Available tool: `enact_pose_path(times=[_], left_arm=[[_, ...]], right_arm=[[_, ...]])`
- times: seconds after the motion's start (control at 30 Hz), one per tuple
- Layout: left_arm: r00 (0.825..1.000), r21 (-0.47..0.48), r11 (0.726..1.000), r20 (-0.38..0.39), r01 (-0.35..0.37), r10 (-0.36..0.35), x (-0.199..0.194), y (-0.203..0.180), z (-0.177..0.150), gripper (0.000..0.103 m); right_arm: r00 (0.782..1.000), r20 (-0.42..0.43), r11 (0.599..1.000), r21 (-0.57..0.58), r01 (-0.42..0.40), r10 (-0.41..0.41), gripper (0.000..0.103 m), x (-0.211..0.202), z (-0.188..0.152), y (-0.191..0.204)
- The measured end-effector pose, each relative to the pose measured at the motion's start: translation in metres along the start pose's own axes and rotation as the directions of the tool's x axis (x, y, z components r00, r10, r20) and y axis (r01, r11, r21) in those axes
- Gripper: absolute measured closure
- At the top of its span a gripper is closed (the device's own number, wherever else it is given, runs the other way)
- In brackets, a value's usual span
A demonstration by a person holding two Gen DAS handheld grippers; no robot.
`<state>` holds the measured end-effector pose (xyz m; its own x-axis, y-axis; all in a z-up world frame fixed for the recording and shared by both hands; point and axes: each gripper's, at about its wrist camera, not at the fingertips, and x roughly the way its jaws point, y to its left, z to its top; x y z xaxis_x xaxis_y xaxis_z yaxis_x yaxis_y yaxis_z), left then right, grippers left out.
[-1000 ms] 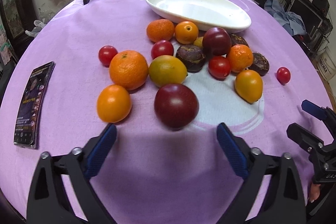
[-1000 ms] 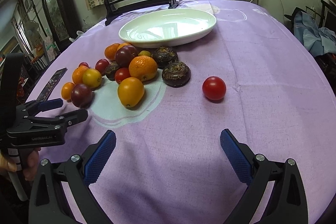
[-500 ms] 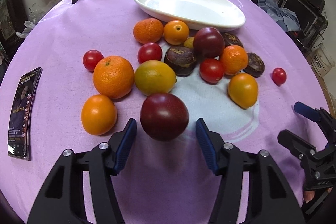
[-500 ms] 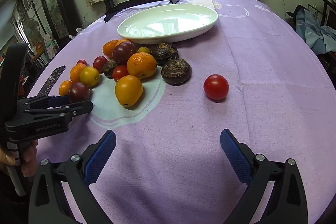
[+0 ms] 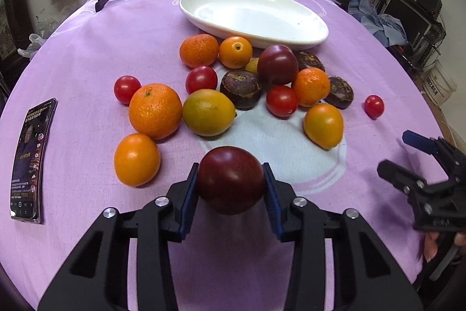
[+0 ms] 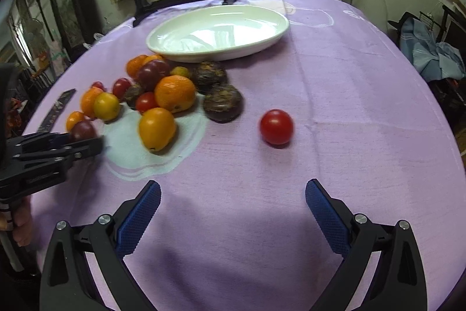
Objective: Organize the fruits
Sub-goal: 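Grasp the dark red plum with the left tool while the right tool grasps a red cherry tomato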
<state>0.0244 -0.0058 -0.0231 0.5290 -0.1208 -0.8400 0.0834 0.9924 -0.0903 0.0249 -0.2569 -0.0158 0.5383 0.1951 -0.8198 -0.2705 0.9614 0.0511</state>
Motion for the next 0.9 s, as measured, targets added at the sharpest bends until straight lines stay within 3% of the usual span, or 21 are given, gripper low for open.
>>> enact_pose_path(times=[0.17, 0.2, 0.23, 0.5, 0.57, 0.73, 0.83, 0.9], left_arm=[[1.000, 0.009, 1.000, 0.000, 0.026, -0.026, -0.001, -0.003, -0.006, 0.063], [1.000, 0.011, 1.000, -0.002, 0.029, -0.029, 0.000, -0.003, -0.007, 0.063], [0.999, 0.012, 0.999, -0.004, 0.032, -0.032, 0.000, -0.003, -0.007, 0.063], [1.000, 0.001, 1.000, -0.003, 0.020, -0.020, 0.001, 0.001, -0.007, 0.063], [1.000, 0.006, 1.000, -0.003, 0.018, -0.018, 0.001, 0.000, -0.007, 0.063], [1.000, 0.019, 1.000, -0.012, 0.024, -0.024, 0.002, -0.002, -0.005, 0.063], [0.998, 0.041, 0.997, -0.014, 0.066, -0.066, -0.007, -0.004, 0.003, 0.063], [0.998, 0.073, 0.996, 0.011, 0.058, -0.059, -0.015, -0.008, 0.017, 0.063]], right_arm=[[0.999, -0.021, 0.998, 0.047, 0.046, -0.045, 0.007, 0.013, 0.009, -0.024], [0.999, -0.029, 0.997, 0.053, 0.048, -0.047, 0.011, 0.017, 0.012, -0.027], [0.998, -0.041, 0.997, 0.055, 0.045, -0.043, 0.023, 0.021, 0.016, -0.028], [0.999, -0.036, 0.999, 0.028, 0.034, -0.033, 0.054, 0.036, 0.037, -0.025], [0.999, -0.033, 1.000, 0.022, 0.012, -0.012, 0.072, 0.036, 0.039, -0.023], [1.000, -0.021, 1.000, 0.022, -0.005, 0.006, 0.073, 0.028, 0.039, -0.023], [0.998, 0.027, 0.999, 0.007, -0.051, 0.051, 0.073, 0.010, 0.045, -0.020], [0.995, 0.064, 0.997, -0.021, -0.077, 0.078, 0.073, -0.001, 0.054, -0.013]])
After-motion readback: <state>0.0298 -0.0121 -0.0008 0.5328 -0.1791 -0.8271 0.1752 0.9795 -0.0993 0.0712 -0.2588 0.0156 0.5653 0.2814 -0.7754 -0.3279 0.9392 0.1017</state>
